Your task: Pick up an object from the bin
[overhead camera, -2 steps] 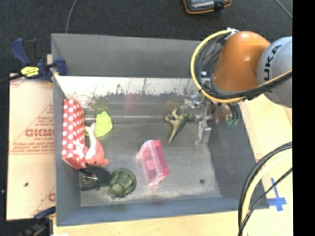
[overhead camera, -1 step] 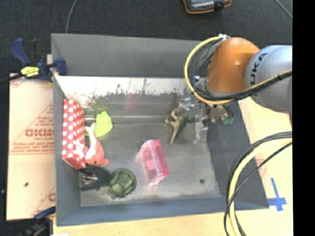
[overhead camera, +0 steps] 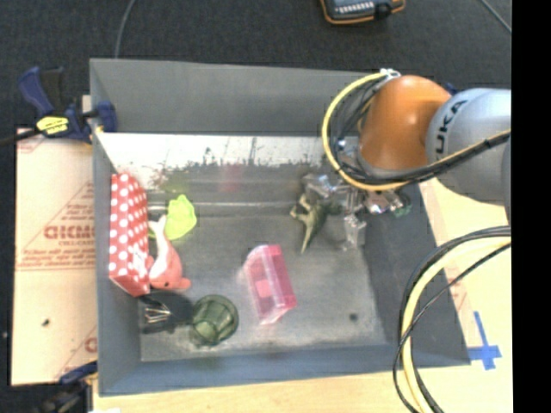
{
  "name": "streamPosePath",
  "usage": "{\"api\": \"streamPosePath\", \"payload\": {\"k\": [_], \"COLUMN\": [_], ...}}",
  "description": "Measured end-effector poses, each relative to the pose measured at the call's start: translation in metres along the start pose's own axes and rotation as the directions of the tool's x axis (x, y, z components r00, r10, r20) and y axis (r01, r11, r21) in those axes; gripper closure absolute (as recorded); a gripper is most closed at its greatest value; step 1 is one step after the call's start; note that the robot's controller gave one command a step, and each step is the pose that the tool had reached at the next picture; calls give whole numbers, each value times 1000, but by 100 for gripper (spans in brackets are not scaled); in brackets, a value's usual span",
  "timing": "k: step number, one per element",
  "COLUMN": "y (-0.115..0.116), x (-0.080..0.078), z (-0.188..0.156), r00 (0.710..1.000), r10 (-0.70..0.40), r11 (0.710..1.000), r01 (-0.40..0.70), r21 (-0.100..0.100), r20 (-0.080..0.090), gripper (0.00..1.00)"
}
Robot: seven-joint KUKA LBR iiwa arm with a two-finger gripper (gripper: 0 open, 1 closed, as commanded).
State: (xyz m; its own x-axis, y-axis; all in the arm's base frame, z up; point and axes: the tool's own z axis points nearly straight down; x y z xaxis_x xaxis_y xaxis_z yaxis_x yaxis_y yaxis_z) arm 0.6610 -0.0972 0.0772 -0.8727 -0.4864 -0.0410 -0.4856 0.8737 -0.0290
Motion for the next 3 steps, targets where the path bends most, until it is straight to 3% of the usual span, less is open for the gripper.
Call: {"api": "streamPosePath", "payload": {"k": [1,2,3], "y": [-29,-29,-31], "x": [16,16,13], "z": [1,1,-38], "r00": [986,986,986], "r10": [164,166,165], "r11": [986,985,986], "r01": [-165,-166,-165], "r21": [-35,-35,-33], "r20": [-5,-6,1], "gripper": [100,100,100]}}
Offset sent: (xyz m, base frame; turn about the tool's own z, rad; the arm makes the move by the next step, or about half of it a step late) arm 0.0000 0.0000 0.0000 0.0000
